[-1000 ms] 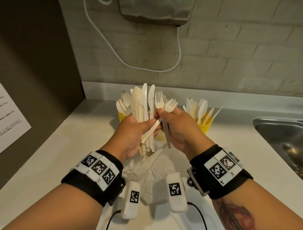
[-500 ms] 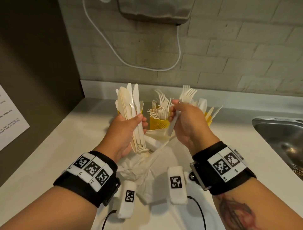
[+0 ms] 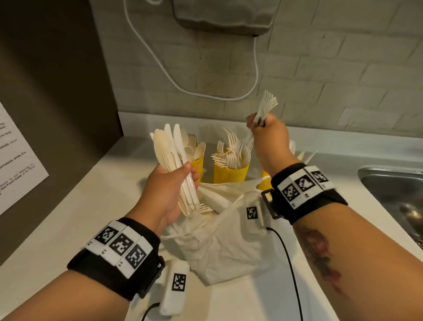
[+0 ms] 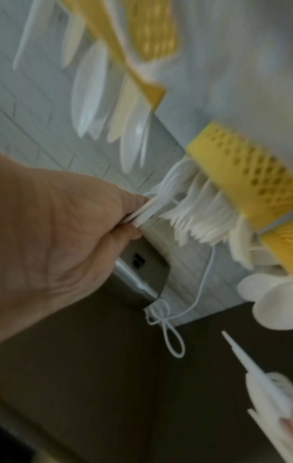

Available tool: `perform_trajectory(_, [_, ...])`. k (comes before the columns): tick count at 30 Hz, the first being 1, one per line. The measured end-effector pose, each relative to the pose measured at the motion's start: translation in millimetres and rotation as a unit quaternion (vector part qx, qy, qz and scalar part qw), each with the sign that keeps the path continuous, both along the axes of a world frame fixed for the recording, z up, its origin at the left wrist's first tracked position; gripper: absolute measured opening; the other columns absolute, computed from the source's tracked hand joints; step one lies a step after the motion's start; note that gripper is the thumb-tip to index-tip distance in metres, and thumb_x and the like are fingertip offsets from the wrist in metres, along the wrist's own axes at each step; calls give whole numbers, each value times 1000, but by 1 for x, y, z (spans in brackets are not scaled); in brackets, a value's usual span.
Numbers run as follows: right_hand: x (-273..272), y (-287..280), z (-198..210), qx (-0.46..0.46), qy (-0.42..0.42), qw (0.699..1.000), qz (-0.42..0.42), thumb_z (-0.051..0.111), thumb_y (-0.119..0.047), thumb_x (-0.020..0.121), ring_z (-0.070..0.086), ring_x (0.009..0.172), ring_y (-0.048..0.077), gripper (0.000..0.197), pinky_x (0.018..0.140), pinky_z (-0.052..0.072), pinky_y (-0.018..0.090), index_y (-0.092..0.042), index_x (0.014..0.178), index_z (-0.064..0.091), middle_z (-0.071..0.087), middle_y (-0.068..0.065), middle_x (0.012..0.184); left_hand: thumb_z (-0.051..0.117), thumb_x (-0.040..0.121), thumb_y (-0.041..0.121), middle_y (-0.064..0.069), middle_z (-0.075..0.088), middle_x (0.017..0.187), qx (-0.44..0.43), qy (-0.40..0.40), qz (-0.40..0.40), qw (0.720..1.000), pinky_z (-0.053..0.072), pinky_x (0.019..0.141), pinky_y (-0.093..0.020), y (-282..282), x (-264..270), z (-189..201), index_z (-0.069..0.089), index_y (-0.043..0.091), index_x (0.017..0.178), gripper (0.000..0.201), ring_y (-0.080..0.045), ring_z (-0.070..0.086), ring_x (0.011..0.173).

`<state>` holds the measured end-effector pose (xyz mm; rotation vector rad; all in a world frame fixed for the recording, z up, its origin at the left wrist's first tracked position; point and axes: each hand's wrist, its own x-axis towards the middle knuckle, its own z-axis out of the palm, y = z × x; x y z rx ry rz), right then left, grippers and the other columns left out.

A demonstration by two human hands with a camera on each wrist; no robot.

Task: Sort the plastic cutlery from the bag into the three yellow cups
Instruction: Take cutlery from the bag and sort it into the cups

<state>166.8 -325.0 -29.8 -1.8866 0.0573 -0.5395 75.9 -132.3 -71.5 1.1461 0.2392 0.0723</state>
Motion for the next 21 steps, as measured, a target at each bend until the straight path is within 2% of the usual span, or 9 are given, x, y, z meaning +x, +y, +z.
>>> perform_trajectory(2, [3,4,-12,-41,23,999,3,50,-7,96,55,78,17,21,63,41,21,-21,90,65,59,-3,80,60,96,10,-5,69,84,5,-1,-5,1000,57,79,-33,-1,-2,1,61,20,101,12,-16,68,79])
perform_trajectory(5, [7,8,-11,-118,36,992,-7,54,-16,96,56,76,20,9,63,40,26,-15,94,63,55,-4,74,61,96,11,-5,70,86,18,-1,-9,1000,58,82,-34,-2,-3,2,61,23,98,12,-18,69,83])
perform_trajectory(6, [8,9,-8,-124,35,992,-14,58,-17,94,58,76,21,7,63,41,28,-14,99,61,56,-3,77,60,96,11,-5,70,86,19,-2,-13,1000,58,81,-34,-2,-3,2,60,25,94,15,-18,69,83])
perform_trajectory(10, [8,8,-2,-113,34,993,-14,66,-19,91,63,83,25,40,67,50,33,-15,127,50,62,5,98,61,96,10,-3,70,81,21,-7,-28,999,59,79,-33,-7,-4,4,58,27,91,18,-15,70,76])
perform_trajectory(13, [8,8,-9,-166,50,985,-15,63,-22,93,66,89,29,29,77,55,41,-11,119,56,68,10,101,61,96,9,-4,69,82,20,-5,-35,999,59,77,-32,-9,-3,4,59,25,94,17,-14,69,75])
perform_trajectory(15, [5,9,-13,-154,71,985,-20,58,-26,95,66,90,32,24,79,54,42,-8,111,59,68,13,100,60,96,9,-4,69,82,19,-5,-44,999,60,72,-29,-11,-3,5,59,23,100,15,-14,70,73])
perform_trajectory(17, [3,11,-16,-123,90,988,-2,51,-35,97,65,94,33,30,82,54,43,-9,111,59,67,13,101,61,95,8,-5,69,83,12,-7,-60,998,61,70,-28,-11,-4,5,60,20,106,16,-13,70,73])
perform_trajectory(19, [0,15,-16,-135,119,983,23,48,-43,98,61,107,34,40,87,50,40,-9,119,55,62,13,115,61,95,7,-6,69,85,6,-9,-85,996,60,68,-27,-11,-5,5,59,18,109,18,-14,71,74])
perform_trajectory(21, [-2,17,-14,-178,154,971,32,51,-50,96,51,123,34,60,97,44,40,-8,138,44,47,14,137,61,94,6,-7,72,85,-5,-14,-111,994,60,66,-26,-11,-6,5,59,14,114,22,-14,72,75])
